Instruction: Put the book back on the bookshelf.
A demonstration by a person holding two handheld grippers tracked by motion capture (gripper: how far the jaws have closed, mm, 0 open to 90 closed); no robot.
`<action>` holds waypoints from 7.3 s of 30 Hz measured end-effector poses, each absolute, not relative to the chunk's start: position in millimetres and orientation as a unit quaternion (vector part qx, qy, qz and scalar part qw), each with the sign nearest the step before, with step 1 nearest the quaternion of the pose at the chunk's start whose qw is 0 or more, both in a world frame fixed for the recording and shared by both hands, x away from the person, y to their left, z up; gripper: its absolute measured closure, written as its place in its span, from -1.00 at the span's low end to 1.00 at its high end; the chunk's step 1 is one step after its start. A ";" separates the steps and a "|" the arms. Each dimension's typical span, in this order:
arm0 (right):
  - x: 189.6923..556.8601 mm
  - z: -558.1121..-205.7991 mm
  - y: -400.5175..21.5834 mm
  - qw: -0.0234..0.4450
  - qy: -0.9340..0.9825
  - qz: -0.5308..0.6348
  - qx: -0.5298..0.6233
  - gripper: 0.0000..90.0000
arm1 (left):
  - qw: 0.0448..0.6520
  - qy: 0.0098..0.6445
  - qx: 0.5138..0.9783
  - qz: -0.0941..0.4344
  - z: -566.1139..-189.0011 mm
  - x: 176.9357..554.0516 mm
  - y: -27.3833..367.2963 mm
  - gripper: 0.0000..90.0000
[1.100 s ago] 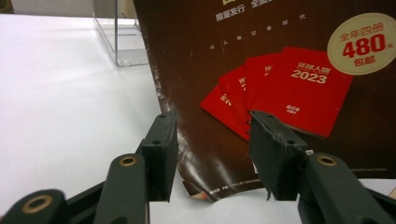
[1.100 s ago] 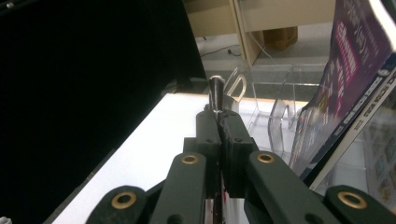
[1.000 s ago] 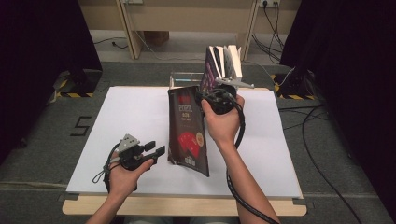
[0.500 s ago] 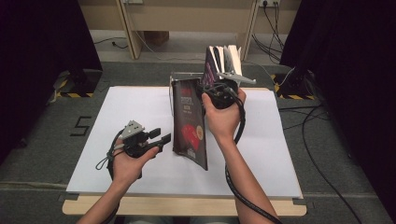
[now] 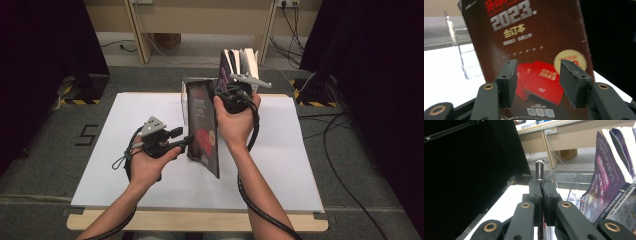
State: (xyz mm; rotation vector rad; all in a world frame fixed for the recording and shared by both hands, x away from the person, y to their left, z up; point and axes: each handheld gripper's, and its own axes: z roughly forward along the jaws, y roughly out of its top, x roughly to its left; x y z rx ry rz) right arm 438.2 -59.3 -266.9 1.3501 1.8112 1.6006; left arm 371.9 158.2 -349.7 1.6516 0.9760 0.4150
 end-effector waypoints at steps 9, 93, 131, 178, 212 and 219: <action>440.1 -265.4 -55.3 0.194 0.635 0.570 0.484 0.96 | 0.557 0.405 0.703 0.177 -334.6 379.8 133.7 0.01; 430.7 -247.6 -32.8 0.182 0.647 0.611 0.418 0.35 | 0.560 0.464 0.642 0.246 -332.2 395.3 139.1 0.95; 379.7 -425.6 -214.6 0.197 0.606 0.495 0.591 0.36 | 0.579 0.457 0.611 0.288 -306.0 413.2 167.8 0.95; 368.4 -461.7 -231.5 0.194 0.597 0.478 0.615 0.34 | 0.582 0.465 0.592 0.308 -297.8 467.2 159.7 0.95; 367.0 -466.8 -233.4 0.189 0.598 0.472 0.619 0.35 | 0.568 0.478 0.590 0.317 -312.5 507.2 151.9 0.94; 366.7 -466.6 -233.6 0.186 0.596 0.473 0.621 0.35 | 0.563 0.484 0.588 0.321 -317.5 520.9 149.0 0.94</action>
